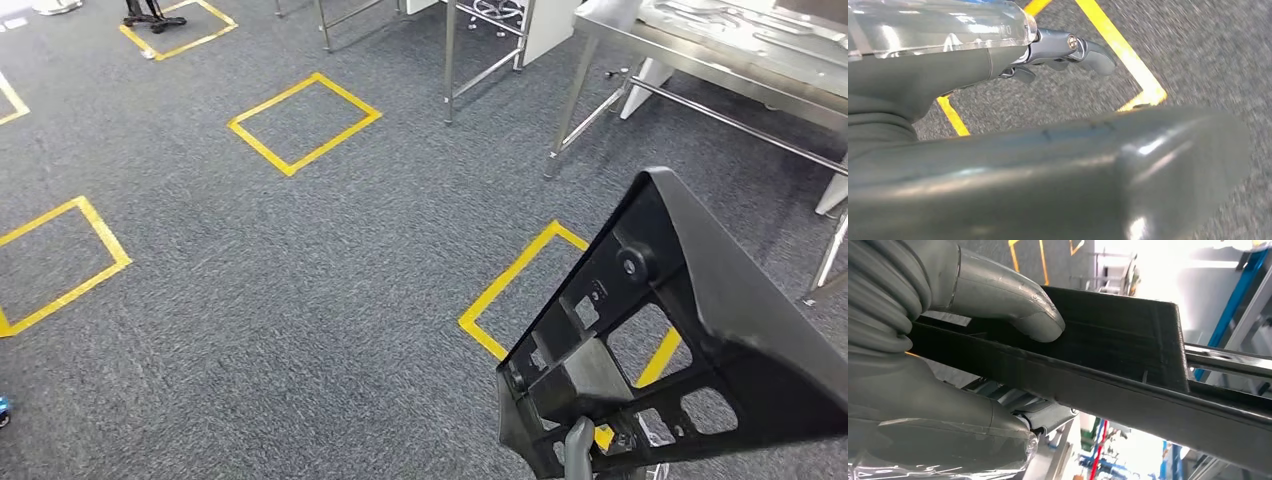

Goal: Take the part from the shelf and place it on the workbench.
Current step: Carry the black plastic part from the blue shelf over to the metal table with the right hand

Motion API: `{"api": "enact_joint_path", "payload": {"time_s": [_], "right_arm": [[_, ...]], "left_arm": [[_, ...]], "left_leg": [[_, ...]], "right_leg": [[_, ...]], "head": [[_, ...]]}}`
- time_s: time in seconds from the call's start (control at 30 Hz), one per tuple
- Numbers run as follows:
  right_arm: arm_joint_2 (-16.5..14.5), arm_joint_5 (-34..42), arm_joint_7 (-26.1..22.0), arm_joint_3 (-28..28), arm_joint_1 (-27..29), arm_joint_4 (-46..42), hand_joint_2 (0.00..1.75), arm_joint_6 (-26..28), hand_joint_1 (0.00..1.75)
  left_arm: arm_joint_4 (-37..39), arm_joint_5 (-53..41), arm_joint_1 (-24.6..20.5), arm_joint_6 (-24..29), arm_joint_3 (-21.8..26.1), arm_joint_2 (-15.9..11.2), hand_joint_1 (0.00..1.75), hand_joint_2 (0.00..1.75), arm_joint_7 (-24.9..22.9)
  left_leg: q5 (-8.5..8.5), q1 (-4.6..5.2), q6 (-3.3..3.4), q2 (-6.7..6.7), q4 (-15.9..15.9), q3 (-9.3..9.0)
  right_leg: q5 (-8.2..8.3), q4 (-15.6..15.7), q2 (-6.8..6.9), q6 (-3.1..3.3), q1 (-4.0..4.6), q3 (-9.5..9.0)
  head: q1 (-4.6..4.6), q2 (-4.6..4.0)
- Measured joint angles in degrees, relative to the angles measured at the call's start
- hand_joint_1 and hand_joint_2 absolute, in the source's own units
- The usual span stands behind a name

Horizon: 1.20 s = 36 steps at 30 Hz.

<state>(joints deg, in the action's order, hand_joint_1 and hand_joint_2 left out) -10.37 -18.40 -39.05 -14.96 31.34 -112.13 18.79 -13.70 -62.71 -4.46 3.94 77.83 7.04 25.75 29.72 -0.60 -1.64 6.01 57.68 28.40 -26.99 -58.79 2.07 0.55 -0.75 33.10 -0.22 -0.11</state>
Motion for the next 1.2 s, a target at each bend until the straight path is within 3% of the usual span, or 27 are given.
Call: {"api": "enact_joint_path", "payload": {"time_s": [0.03, 0.1, 0.17, 0.2, 0.23, 0.27, 0.33, 0.4, 0.47, 0.53, 0.6, 0.67, 0.7, 0.73, 0.77, 0.83, 0.9, 0.97, 1.0, 1.07, 1.13, 1.17, 1.2], "right_arm": [[0.0, 0.0, 0.1, 0.1, 0.1, -0.2, 1.75, 0.0, 1.75], [-0.1, 0.0, 0.3, 0.2, 0.3, -0.6, 1.75, 0.1, 1.75], [-0.2, 0.1, 0.5, 0.3, 0.5, -0.7, 1.75, 0.0, 1.75], [-0.2, 0.1, 0.6, 0.4, 0.6, -0.7, 1.75, 0.0, 1.75], [-0.2, 0.1, 0.6, 0.5, 0.7, -0.7, 1.75, 0.0, 1.75], [-0.2, 0.1, 0.6, 0.6, 0.8, -0.8, 1.75, 0.0, 1.75], [-0.4, 0.0, 0.7, 0.7, 0.8, -1.0, 1.75, 0.0, 1.75], [-0.6, -0.2, 0.8, 0.8, 0.9, -1.3, 1.75, 0.0, 1.75], [-0.8, -0.4, 1.0, 0.9, 1.1, -1.6, 1.75, 0.0, 1.75], [-0.8, -0.6, 1.1, 1.0, 1.2, -2.0, 1.75, 0.0, 1.75], [-0.9, -0.7, 1.2, 1.0, 1.2, -2.2, 1.75, -0.1, 1.75], [-0.9, -0.8, 1.3, 1.0, 1.2, -2.2, 1.75, -0.2, 1.75], [-0.9, -0.9, 1.4, 1.0, 1.2, -2.2, 1.75, -0.2, 1.75], [-0.9, -0.9, 1.4, 1.1, 1.2, -2.2, 1.75, -0.2, 1.75], [-0.9, -1.0, 1.5, 1.1, 1.3, -2.2, 1.75, -0.3, 1.75], [-0.9, -1.1, 1.5, 1.1, 1.2, -2.2, 1.75, -0.3, 1.75], [-1.0, -1.2, 1.6, 1.1, 1.2, -2.3, 1.75, -0.4, 1.75], [-1.1, -1.3, 1.6, 1.2, 1.3, -2.4, 1.75, -0.4, 1.75], [-1.2, -1.3, 1.6, 1.3, 1.3, -2.4, 1.75, -0.4, 1.75], [-1.4, -1.3, 1.6, 1.3, 1.3, -2.5, 1.75, -0.4, 1.75], [-1.5, -1.4, 1.7, 1.3, 1.2, -2.6, 1.75, -0.5, 1.75], [-1.6, -1.4, 1.7, 1.3, 1.2, -2.6, 1.75, -0.5, 1.75], [-1.6, -1.4, 1.7, 1.3, 1.2, -2.6, 1.75, -0.6, 1.75]], "left_arm": [[0.0, -0.1, 0.0, 0.0, 0.0, 0.0, 0.00, 0.00, 0.0], [0.0, -0.3, 0.1, 0.1, -0.1, 0.0, 0.00, 0.00, 0.1], [0.0, -0.4, 0.4, 0.2, -0.1, 0.0, 0.00, 0.00, 0.1], [0.0, -0.4, 0.5, 0.3, -0.1, 0.1, 0.00, 0.00, 0.1], [0.0, -0.4, 0.5, 0.3, -0.1, 0.1, 0.00, 0.00, 0.1], [0.0, -0.4, 0.5, 0.3, -0.1, 0.1, 0.00, 0.00, 0.2], [0.0, -0.5, 0.5, 0.4, -0.1, 0.0, 0.00, 0.00, 0.3], [0.0, -0.5, 0.4, 0.4, -0.1, 0.0, 0.00, 0.00, 0.3], [0.0, -0.6, 0.2, 0.3, -0.2, 0.1, 0.00, 0.00, 0.4], [0.0, -0.7, 0.1, 0.3, -0.3, 0.3, 0.00, 0.00, 0.4], [0.0, -0.9, 0.3, 0.3, -0.5, 0.4, 0.00, 0.00, 0.4], [0.0, -0.9, 0.5, 0.2, -0.5, 0.5, 0.00, 0.00, 0.4], [0.0, -0.9, 0.6, 0.2, -0.6, 0.5, 0.00, 0.00, 0.4], [0.0, -0.9, 0.5, 0.2, -0.6, 0.5, 0.00, 0.00, 0.4], [0.0, -0.9, 0.5, 0.2, -0.6, 0.6, 0.00, 0.00, 0.4], [0.0, -0.8, 0.5, 0.1, -0.7, 0.7, 0.00, 0.00, 0.4], [0.0, -0.8, 0.4, 0.0, -0.8, 0.8, 0.00, 0.00, 0.5], [0.0, -0.7, 0.2, -0.1, -1.0, 0.8, 0.00, 0.00, 0.5], [0.0, -0.7, 0.1, -0.2, -1.0, 0.8, 0.00, 0.00, 0.5], [0.0, -0.7, 0.0, -0.3, -1.0, 0.8, 0.00, 0.00, 0.5], [0.0, -0.7, 0.2, -0.4, -1.0, 0.8, 0.00, 0.00, 0.6], [0.0, -0.7, 0.4, -0.4, -1.0, 0.8, 0.00, 0.00, 0.6], [0.0, -0.8, 0.5, -0.4, -1.0, 0.8, 0.00, 0.00, 0.6]], "left_leg": [[1.22, -0.16, -0.24, -1.48, 1.7, 0.63], [5.04, -0.32, -0.47, -4.62, 8.5, 3.75], [7.49, -0.33, -0.48, -5.43, 15.5, 7.27], [7.00, -0.32, -0.40, -5.52, 16.5, 7.96], [5.32, -0.32, -0.25, -5.67, 15.0, 7.57], [2.91, -0.32, 0.00, -6.25, 11.6, 6.28], [-0.78, -0.34, 0.59, -8.85, 3.7, 3.36], [-1.59, -0.21, 0.96, -10.32, 0.4, 2.13], [-1.78, -0.20, 1.38, -9.22, -0.1, 1.84], [-2.20, -0.43, 2.13, -7.80, -0.7, 1.58], [-2.37, -0.45, 2.60, -6.21, -1.0, 1.50], [-2.27, -0.35, 2.67, -4.44, -1.0, 1.54], [-2.19, -0.33, 2.63, -3.58, -1.0, 1.52], [-2.07, -0.33, 2.53, -2.77, -1.0, 1.43], [-1.93, -0.34, 2.35, -2.04, -0.9, 1.28], [-1.46, -0.16, 1.76, -0.74, -0.8, 0.84], [-1.05, 0.12, 1.08, 0.26, -0.7, 0.50], [-0.82, 0.16, 0.45, 1.21, -0.8, 0.05], [-0.46, 0.04, 0.09, 0.80, -0.5, -0.09], [1.91, -0.21, -0.44, -1.93, 2.7, 1.01], [5.90, -0.30, -0.58, -4.79, 10.2, 4.51], [7.23, -0.29, -0.56, -5.26, 13.9, 6.34], [7.46, -0.28, -0.48, -5.45, 16.0, 7.51]], "right_leg": [[0.14, 0.1, -0.64, 0.40, -0.09, -0.04], [0.27, 0.2, -1.97, 0.95, -0.11, 0.01], [0.29, 0.1, -3.61, 1.17, 0.07, 0.05], [0.29, 0.1, -4.52, 1.19, 0.13, 0.00], [0.28, 0.0, -5.44, 1.18, 0.16, -0.10], [0.27, 0.0, -6.33, 1.15, 0.18, -0.22], [0.25, -0.1, -7.89, 0.89, 0.22, -0.22], [0.37, -0.2, -9.18, 0.19, 0.07, 0.11], [0.54, -0.1, -10.11, -0.68, -0.12, 0.39], [-0.58, -1.8, -7.70, -1.21, 0.07, 1.22], [-3.96, -7.5, -3.87, -1.53, 0.17, 4.03], [-6.74, -14.3, -2.60, -1.90, -0.03, 7.44], [-6.71, -15.6, -2.41, -2.04, -0.14, 8.08], [-5.59, -14.6, -2.14, -2.13, -0.23, 7.56], [-3.72, -11.5, -1.59, -2.14, -0.29, 5.82], [-0.76, -3.5, 0.81, -1.80, -0.17, 1.57], [-0.12, -0.1, 1.93, -1.13, 0.17, -0.18], [-0.09, -0.1, 0.62, -0.44, 0.32, -0.03], [0.01, 0.0, -0.02, -0.09, 0.25, -0.03], [0.31, 0.3, -1.28, 0.64, -0.04, -0.10], [0.44, 0.3, -2.60, 1.14, 0.04, 0.05], [0.46, 0.2, -3.43, 1.27, 0.15, 0.12], [0.47, 0.2, -4.31, 1.32, 0.27, 0.13]], "head": [[-0.05, 0.00], [-0.16, 0.00], [-0.16, -0.01], [-0.16, -0.01], [-0.16, -0.01], [-0.16, -0.01], [-0.13, -0.01], [-0.12, 0.00], [-0.13, 0.00], [0.02, -0.01], [0.23, -0.01], [0.32, 0.00], [0.32, 0.00], [0.32, -0.01], [0.33, -0.01], [0.31, -0.01], [0.25, -0.01], [0.22, -0.01], [0.22, -0.01], [0.10, 0.00], [-0.02, -0.01], [-0.02, -0.01], [-0.02, -0.01]]}}
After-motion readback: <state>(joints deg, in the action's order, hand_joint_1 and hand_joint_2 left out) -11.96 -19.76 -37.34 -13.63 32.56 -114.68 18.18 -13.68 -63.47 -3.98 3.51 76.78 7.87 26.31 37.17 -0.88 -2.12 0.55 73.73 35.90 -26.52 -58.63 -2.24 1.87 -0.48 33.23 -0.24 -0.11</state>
